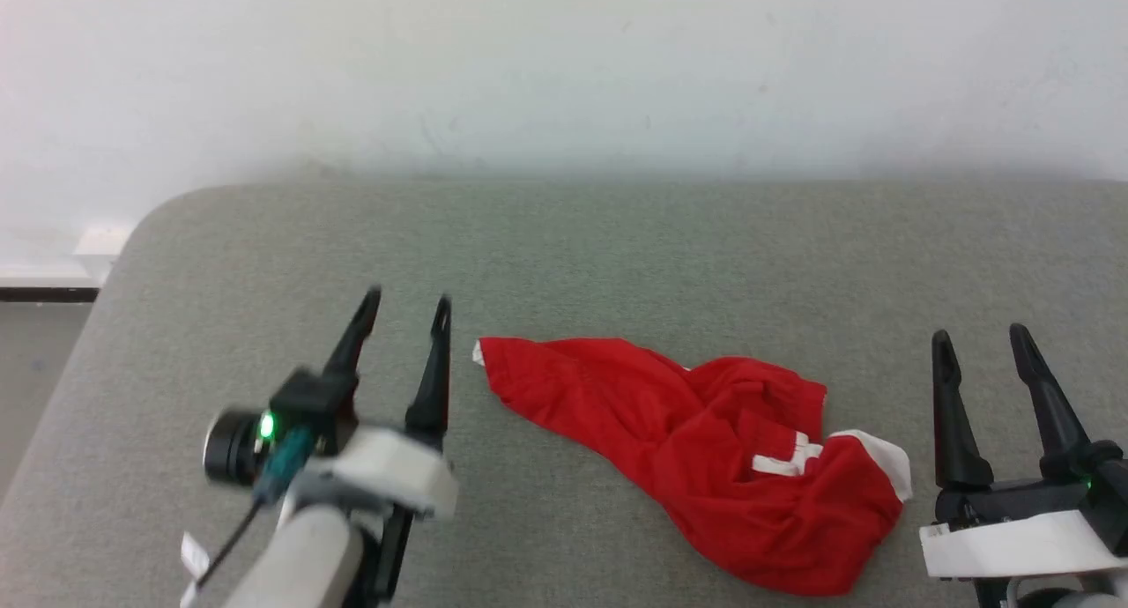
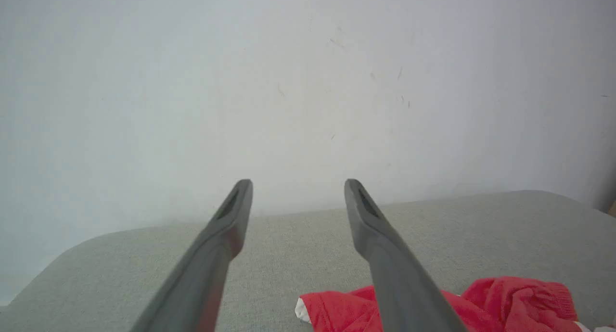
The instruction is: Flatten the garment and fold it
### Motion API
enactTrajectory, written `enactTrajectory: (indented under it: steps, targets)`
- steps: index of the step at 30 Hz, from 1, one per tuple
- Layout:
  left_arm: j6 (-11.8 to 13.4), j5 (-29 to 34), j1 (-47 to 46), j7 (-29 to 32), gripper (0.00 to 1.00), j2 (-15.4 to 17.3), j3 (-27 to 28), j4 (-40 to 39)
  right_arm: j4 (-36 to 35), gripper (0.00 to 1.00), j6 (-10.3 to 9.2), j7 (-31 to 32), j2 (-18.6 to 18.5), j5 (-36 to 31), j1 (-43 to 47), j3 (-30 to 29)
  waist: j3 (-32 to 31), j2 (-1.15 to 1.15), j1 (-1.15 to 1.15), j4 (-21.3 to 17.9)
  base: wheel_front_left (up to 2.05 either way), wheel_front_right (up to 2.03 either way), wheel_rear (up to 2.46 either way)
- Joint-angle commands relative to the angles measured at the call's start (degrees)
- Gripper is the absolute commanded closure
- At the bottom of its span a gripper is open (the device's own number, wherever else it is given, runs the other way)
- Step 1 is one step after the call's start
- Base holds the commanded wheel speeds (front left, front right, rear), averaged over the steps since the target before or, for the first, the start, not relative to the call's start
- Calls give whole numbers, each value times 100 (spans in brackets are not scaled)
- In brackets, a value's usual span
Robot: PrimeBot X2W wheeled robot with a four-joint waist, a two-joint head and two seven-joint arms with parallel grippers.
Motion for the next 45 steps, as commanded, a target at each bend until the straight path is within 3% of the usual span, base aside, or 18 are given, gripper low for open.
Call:
enactTrajectory:
  steps: [1,9,17,21,25,31,36,40,45]
  targets:
    - [39,48,235,-25,0,-4,34,-89,17,0,-11,-26,16,7,64,-3,-120,0,1,147,0,0,0]
    - [90,359,1550,-26,0,-236,435,-804,115,0,-11,-26,16,62,168,-11,-122,0,1,278,0,0,0]
    - [-148,659,1576,-26,0,-500,578,-840,156,0,-11,-26,16,30,130,65,-50,0,1,291,0,0,0]
    - [-284,764,1496,-27,0,-593,592,-804,175,0,-11,158,6,-166,13,432,60,0,1,372,0,0,0]
    - [-373,841,1436,-27,0,-734,599,-762,192,0,-11,1217,-411,-37,-360,1146,243,0,1,550,0,0,0]
    - [-523,946,1272,-27,0,-975,636,-693,574,0,-11,3471,-1256,847,-1253,2332,609,0,1,961,0,0,0]
    - [-654,1036,1094,-27,0,-1173,673,-661,1077,0,-11,4910,-1462,1568,-2173,2907,940,0,1,1378,0,0,0]
    - [-783,1088,976,-27,0,-1305,632,-577,1673,0,-11,5539,-1494,1782,-2846,3148,1183,0,1,1738,0,0,0]
    - [-839,1106,894,-27,0,-1434,657,-531,2529,0,-11,5754,-1444,1780,-3402,3324,1370,0,1,2081,0,0,0]
